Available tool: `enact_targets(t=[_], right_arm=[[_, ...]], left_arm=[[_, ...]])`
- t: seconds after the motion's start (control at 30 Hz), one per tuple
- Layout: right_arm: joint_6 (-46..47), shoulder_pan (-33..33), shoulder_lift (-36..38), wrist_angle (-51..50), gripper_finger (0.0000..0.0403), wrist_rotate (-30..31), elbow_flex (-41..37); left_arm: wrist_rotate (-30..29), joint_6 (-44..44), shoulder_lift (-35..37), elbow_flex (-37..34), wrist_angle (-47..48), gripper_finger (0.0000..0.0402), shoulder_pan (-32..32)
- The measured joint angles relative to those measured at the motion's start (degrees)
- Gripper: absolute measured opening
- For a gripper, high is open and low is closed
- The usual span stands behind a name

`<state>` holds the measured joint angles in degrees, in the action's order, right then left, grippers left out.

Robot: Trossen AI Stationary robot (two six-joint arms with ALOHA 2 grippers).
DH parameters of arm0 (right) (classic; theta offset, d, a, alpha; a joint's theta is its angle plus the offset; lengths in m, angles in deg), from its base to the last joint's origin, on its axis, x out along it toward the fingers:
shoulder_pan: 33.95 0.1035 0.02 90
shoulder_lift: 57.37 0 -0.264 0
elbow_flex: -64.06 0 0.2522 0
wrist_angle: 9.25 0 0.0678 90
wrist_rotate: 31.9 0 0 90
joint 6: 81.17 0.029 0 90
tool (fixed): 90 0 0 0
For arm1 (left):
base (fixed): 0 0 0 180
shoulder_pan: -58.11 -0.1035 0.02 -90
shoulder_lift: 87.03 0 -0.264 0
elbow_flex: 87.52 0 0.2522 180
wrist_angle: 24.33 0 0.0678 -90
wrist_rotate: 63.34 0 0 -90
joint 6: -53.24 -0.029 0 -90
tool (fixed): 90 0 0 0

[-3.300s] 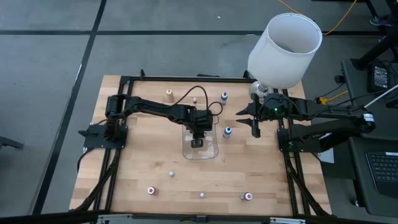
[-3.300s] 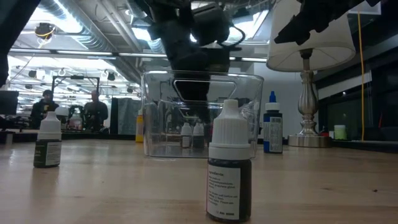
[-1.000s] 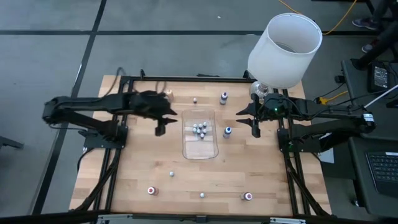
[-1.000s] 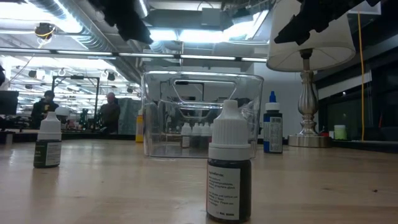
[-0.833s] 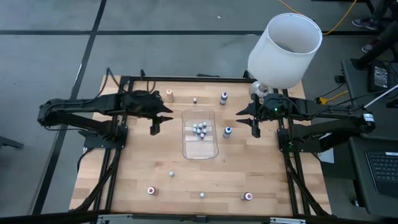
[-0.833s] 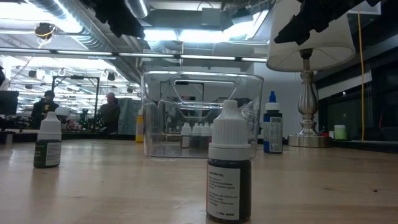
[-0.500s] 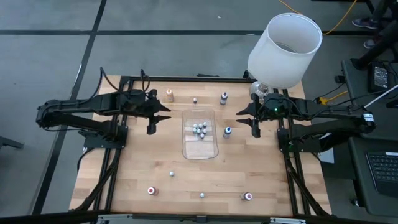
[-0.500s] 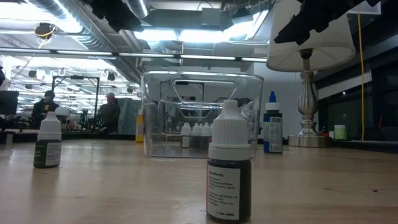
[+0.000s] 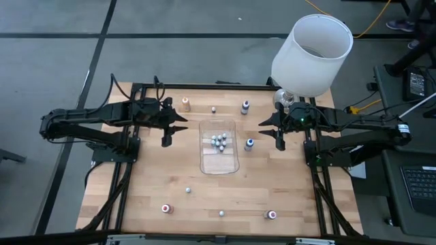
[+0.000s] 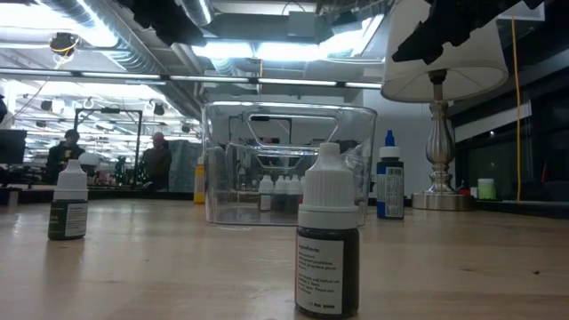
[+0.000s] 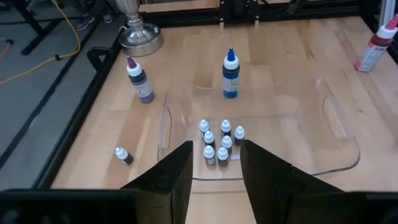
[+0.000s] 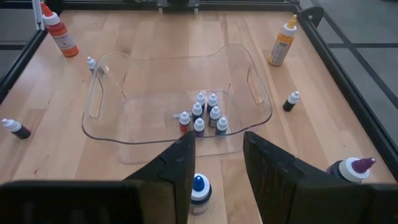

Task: Pick & Place food coloring
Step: Put the small blue food coloring into the transparent bin

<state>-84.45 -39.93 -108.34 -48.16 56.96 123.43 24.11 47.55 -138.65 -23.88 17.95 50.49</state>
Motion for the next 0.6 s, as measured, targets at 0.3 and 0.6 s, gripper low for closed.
enact_targets(t=[0.3,0.6], right_arm=[[-0.03,0.0,-0.01,0.0,0.0138,0.01,-0.02],[0.02,0.0,0.0,0.0,0.0138,0.01,0.0]], left_arm=[[0.61,3.11,0.01,0.0,0.41,0.0125,0.0],[0.31,3.71,0.02,0.0,0.41,0.0127,0.0]])
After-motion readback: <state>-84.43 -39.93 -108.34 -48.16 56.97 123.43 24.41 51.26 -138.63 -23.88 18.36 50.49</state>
